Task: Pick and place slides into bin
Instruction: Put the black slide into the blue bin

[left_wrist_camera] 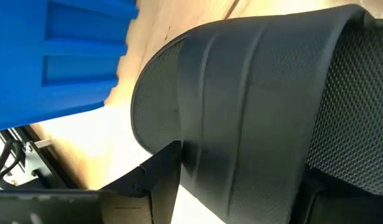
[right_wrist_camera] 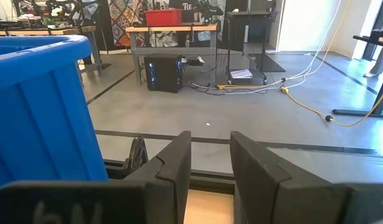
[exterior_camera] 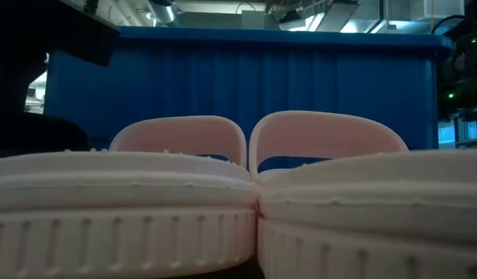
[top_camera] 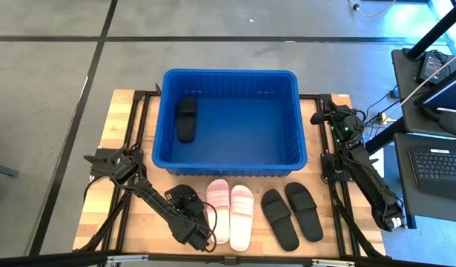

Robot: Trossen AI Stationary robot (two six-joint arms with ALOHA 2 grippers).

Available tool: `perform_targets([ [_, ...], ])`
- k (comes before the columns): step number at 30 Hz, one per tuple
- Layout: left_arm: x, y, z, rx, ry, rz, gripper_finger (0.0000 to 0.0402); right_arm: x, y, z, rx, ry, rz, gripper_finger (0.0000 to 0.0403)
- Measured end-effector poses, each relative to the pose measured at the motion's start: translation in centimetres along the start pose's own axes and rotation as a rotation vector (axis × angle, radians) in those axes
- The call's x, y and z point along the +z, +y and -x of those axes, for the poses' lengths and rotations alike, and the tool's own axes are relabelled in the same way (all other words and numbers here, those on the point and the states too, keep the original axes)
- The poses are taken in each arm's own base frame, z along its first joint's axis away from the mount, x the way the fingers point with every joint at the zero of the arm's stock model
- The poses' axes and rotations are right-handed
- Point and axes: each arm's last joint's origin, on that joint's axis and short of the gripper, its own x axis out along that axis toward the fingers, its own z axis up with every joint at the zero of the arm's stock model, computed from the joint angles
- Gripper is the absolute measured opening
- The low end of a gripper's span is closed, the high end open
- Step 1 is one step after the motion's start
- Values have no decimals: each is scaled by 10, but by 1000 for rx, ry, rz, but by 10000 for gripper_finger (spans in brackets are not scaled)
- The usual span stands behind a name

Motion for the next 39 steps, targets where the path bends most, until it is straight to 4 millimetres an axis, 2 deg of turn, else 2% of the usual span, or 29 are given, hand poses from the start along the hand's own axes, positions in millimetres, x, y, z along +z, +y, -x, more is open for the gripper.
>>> perform_targets([
  [8,1,-1,0,-9,-14,3,190,0,0,0,0,0,0,113],
  [11,1,-1,0,-6,-13,4,177,0,0,0,0,0,0,113],
  [15,1,-1,0,-11,1,-20,131,0,0,0,0,-1,0,113],
  [22,0,4,8,-58,51,-65,15,0,0,0,0,0,-3,113],
  [26,3,14,34,-173,51,-44,13,0,0,0,0,0,-3,113],
  [31,9,42,92,-367,-32,-61,7,0,0,0,0,-1,-3,113],
  [35,12,80,139,-450,-182,-55,6,0,0,0,0,-1,-4,113],
  [39,21,126,172,-446,-395,8,5,0,0,0,0,0,-4,113],
])
